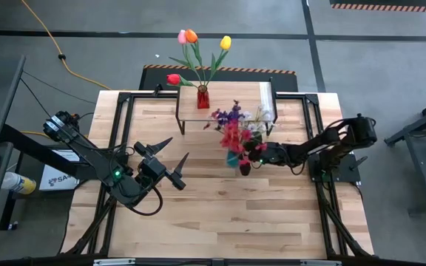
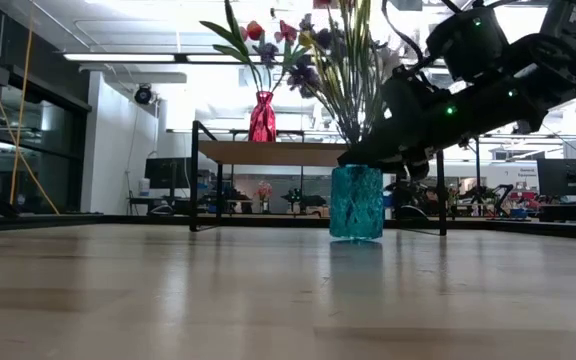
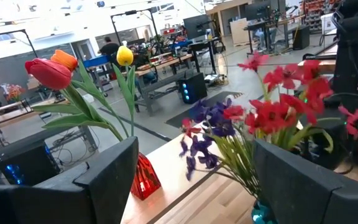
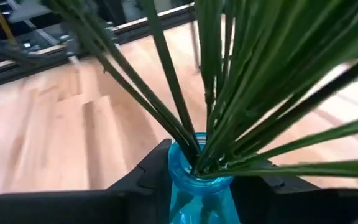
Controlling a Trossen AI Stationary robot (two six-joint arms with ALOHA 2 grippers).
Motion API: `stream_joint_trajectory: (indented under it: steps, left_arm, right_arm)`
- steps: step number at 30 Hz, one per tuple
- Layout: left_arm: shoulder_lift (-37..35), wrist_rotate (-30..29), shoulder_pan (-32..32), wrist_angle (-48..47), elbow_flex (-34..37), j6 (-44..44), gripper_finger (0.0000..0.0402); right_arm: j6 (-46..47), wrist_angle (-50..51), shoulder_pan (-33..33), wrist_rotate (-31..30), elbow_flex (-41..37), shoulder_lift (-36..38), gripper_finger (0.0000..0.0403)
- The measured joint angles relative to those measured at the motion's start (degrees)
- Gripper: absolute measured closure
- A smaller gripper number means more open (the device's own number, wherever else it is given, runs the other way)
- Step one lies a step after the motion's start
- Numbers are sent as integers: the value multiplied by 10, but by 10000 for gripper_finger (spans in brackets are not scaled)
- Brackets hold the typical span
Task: Pick and place flowers into a vace then onto a shelf
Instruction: Put the blue flower vase on the shelf
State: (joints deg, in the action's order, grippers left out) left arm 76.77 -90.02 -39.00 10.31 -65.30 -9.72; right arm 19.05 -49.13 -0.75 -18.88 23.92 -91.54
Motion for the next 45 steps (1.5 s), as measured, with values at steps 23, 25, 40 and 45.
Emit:
stream_joint_trajectory:
  steps: [23, 25, 40, 45]
  left_arm:
    - [0, 0, 0, -15, 0, 0, 55]
    - [0, 0, 0, -15, 0, 0, 55]
    - [0, 0, 0, -15, 0, 0, 55]
    - [0, 0, 0, -22, 0, 0, 55]
  right_arm:
    - [-106, 288, 0, -83, 55, 316, 283]
    - [-147, 331, 0, -118, 86, 339, 280]
    - [-277, 362, 179, -79, 179, 347, 281]
    - [-255, 362, 240, -9, 180, 320, 283]
